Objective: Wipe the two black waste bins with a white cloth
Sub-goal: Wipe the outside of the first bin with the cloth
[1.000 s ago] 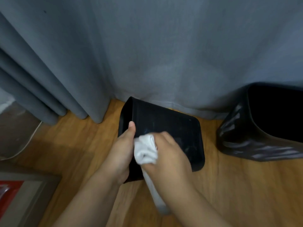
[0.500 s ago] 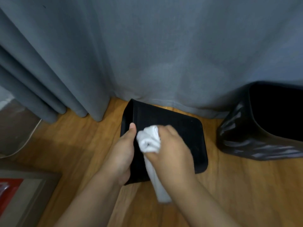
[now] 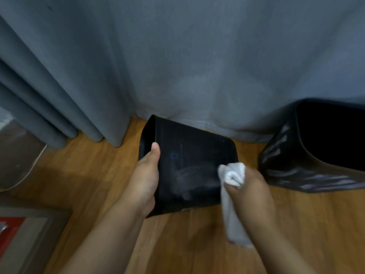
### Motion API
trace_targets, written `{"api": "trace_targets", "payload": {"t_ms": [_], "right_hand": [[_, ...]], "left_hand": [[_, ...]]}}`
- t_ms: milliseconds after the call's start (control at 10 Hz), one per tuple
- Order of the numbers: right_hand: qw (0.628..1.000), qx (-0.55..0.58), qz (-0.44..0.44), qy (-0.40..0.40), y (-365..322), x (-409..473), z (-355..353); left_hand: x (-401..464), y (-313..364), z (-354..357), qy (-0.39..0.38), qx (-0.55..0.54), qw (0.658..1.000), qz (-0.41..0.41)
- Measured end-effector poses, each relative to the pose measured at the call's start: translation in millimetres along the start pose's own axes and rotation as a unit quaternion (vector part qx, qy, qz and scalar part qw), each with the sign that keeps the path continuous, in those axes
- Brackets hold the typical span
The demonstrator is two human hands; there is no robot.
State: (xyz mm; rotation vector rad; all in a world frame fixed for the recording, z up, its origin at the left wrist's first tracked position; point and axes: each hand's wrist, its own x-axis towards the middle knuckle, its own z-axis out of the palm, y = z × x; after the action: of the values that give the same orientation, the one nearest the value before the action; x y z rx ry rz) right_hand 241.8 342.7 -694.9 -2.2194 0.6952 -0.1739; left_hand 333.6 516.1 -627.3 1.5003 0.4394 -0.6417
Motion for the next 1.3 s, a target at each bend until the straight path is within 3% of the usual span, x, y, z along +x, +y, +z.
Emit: {"api": "trace_targets", "payload": {"t_ms": [100,200,300,400,500,600,800,900,1000,1100,1300], "right_hand": [[0.999,-0.011,0.039,0.0,15.9,3.6,-1.4],[0.994,0.091,-0.054,0.016,-35.9,-12.0,12.9],[0.989,0.057,-0.118,-0.063,-66.4,-20.8,30.5],[0.994,0.084,-0.067,0.007,-32.0,-4.5,27.6],[0.996,0.039,0.058,0.054,21.0,14.5,12.6],[0.995,0.007,0.067,0.07,25.9,19.3,12.0],[0.992,0.054,-0.117,0.011,-60.3,-6.1,38.4],[0.997,0.053,-0.063,0.011,-28.2,10.6,24.8],[0.995,0.066,0.061,0.034,23.6,33.9,10.0],[0.998,-0.018,0.049,0.032,22.7,35.3,3.8],[0.991,0.03,-0.13,-0.024,-67.9,30.5,35.3]], "left_hand": [[-1.2,1.2,3.6,0.005,0.006,1.0,0.008],[-2.6,1.9,6.7,0.028,0.028,0.999,0.023],[-0.9,2.4,3.7,0.051,0.059,0.997,0.025],[1.0,1.7,-0.7,0.056,0.064,0.996,0.017],[0.0,-0.4,-1.2,0.046,0.057,0.997,0.013],[-1.9,0.0,1.4,0.045,0.053,0.997,0.022],[1.4,-1.4,-1.0,0.072,0.07,0.994,0.033],[3.4,-3.0,-5.0,0.071,0.066,0.995,0.029],[4.2,-4.8,-5.1,0.069,0.061,0.995,0.035],[2.4,-5.2,-2.1,0.063,0.066,0.995,0.045],[0.6,-3.1,0.5,0.08,0.076,0.992,0.065]]}}
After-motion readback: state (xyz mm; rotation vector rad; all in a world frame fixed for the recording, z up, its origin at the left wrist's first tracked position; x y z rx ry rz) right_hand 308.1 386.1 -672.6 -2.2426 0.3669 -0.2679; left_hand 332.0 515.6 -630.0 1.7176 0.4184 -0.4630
